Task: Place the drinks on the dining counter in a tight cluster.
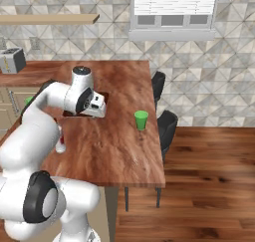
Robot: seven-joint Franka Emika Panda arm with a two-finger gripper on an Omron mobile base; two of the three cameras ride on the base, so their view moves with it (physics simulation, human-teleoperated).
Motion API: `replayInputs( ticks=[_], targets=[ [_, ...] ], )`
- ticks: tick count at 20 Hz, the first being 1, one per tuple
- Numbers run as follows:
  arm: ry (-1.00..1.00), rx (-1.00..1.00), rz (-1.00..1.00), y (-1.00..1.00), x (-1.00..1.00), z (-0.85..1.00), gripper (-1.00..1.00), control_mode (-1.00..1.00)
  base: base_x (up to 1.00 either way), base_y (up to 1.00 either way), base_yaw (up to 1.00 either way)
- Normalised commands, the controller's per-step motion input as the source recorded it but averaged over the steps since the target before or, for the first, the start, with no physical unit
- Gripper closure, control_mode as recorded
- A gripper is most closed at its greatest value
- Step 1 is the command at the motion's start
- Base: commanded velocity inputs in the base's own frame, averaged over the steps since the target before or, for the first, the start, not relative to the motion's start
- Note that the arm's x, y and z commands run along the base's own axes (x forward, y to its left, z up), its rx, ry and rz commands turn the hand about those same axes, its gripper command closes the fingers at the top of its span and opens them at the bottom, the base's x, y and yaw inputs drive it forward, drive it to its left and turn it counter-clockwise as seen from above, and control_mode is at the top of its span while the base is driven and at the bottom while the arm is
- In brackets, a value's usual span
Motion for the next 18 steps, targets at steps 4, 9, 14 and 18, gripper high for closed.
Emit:
replayInputs(
  ticks=[4,9,14,18],
  targets=[
    [0.02,-0.05,-0.29,-0.41,-0.59,0.72,-1.0,-1.0,0.0,0.0,0.0],
    [-0.05,0.0,-0.11,0.0,-0.86,0.53,-1.0,-1.0,0.0,0.0,0.0],
    [-0.17,0.0,0.0,0.12,-0.88,0.51,-1.0,-1.0,0.0,0.0,0.0],
    [-0.13,0.0,0.0,0.0,-0.53,0.3,-1.0,-1.0,0.0,0.0,0.0]
  ],
)
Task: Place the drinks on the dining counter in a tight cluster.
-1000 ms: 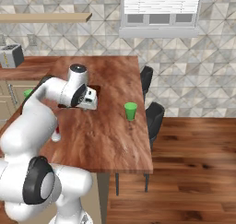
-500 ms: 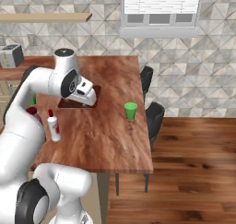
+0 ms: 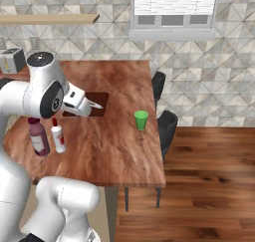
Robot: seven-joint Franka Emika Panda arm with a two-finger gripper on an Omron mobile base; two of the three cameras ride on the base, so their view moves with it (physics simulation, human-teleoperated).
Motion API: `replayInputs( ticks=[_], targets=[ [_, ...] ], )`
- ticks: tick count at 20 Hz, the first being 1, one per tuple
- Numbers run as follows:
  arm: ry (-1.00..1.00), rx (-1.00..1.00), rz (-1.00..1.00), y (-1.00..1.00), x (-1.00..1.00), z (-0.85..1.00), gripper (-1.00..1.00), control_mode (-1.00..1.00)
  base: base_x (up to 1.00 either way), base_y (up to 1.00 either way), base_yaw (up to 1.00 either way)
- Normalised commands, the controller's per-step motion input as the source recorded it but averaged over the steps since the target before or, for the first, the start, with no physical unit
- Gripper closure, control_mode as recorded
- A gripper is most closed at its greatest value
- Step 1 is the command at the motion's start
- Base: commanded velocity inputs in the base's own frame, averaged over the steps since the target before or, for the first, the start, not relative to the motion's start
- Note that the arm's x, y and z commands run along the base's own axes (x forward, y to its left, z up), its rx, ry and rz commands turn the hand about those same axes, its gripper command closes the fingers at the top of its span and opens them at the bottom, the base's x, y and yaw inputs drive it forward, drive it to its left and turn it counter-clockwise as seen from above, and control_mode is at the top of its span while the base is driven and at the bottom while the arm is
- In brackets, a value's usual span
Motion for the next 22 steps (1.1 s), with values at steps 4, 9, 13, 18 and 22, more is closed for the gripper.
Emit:
replayInputs(
  ticks=[4,9,13,18,22],
  targets=[
    [-0.03,0.0,0.0,0.0,-0.09,0.0,-1.0,-1.0,0.0,0.0,0.0],
    [0.0,0.0,0.0,0.0,-0.12,0.0,-1.0,1.0,-0.15,0.0,0.0],
    [0.0,0.0,0.0,0.0,0.0,0.0,-1.0,1.0,-1.0,0.06,0.02],
    [0.0,0.0,0.0,0.0,0.0,0.0,-1.0,1.0,-0.56,0.82,0.1],
    [0.0,0.0,0.0,0.0,0.0,0.0,-1.0,1.0,-0.08,1.0,0.33]
  ],
)
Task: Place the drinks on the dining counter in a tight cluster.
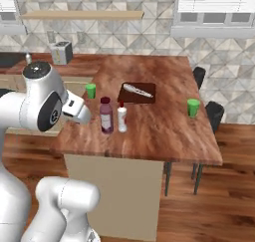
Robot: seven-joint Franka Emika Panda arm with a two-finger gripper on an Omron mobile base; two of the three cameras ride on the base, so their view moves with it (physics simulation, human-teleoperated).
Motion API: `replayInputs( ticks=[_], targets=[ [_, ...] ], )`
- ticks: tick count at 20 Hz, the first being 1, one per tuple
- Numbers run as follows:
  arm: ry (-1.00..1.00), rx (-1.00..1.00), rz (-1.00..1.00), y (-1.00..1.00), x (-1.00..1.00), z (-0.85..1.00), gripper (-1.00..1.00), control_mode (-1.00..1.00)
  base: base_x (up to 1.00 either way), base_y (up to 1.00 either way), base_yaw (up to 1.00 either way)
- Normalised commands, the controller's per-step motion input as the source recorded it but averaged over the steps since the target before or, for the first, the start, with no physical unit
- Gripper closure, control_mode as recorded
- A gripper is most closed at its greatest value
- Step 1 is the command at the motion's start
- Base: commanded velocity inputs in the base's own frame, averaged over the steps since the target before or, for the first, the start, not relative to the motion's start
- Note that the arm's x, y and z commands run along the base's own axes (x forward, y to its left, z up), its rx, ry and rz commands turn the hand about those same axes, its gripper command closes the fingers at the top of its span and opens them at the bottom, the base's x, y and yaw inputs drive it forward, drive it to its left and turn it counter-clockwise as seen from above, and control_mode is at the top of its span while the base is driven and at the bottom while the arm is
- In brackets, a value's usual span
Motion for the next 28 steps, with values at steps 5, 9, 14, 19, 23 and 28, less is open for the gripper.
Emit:
replayInputs(
  ticks=[5,9,14,19,23,28],
  targets=[
    [0.0,0.0,0.0,0.0,0.0,0.0,-1.0,1.0,-0.08,1.0,0.53],
    [0.0,0.0,0.0,0.0,0.0,0.0,-1.0,1.0,0.18,1.0,0.47],
    [0.0,0.0,0.0,0.0,0.0,0.0,-1.0,1.0,0.91,0.96,-0.03],
    [0.0,0.0,0.0,0.0,0.0,0.0,-1.0,1.0,1.0,0.71,-0.31],
    [0.0,0.0,0.0,0.0,0.0,0.0,-1.0,1.0,1.0,0.62,-0.4],
    [0.0,0.0,0.0,0.0,0.0,0.0,-1.0,1.0,1.0,0.63,-0.31]
  ],
)
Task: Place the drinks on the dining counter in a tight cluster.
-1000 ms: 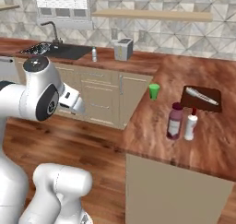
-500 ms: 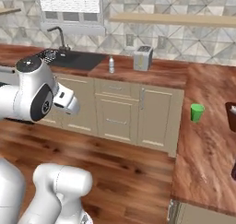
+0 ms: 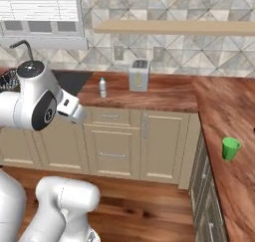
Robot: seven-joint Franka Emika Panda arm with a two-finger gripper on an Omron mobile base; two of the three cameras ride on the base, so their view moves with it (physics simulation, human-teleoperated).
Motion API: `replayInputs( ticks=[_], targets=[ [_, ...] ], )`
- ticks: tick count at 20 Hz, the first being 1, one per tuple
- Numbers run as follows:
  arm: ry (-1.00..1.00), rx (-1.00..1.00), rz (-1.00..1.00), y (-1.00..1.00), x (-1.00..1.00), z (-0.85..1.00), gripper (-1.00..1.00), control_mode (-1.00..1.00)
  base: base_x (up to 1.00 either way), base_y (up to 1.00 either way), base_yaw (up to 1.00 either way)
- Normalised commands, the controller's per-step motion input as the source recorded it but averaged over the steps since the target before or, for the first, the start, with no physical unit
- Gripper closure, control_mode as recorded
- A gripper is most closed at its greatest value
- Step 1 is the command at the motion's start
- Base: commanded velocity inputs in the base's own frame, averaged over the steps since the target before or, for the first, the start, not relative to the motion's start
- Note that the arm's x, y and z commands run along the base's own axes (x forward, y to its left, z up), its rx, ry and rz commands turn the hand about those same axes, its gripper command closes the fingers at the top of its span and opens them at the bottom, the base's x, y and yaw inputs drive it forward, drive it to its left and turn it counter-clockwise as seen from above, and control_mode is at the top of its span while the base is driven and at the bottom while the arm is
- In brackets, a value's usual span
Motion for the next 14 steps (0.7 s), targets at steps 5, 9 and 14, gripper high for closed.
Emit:
replayInputs(
  ticks=[5,9,14],
  targets=[
    [0.0,0.0,0.0,0.0,0.0,0.0,-1.0,1.0,1.0,0.27,-0.17],
    [0.0,0.0,0.0,0.0,0.0,0.0,-1.0,1.0,1.0,0.19,-0.18],
    [0.0,0.0,0.0,0.0,0.0,0.0,-1.0,1.0,0.93,0.39,-0.1]
  ],
)
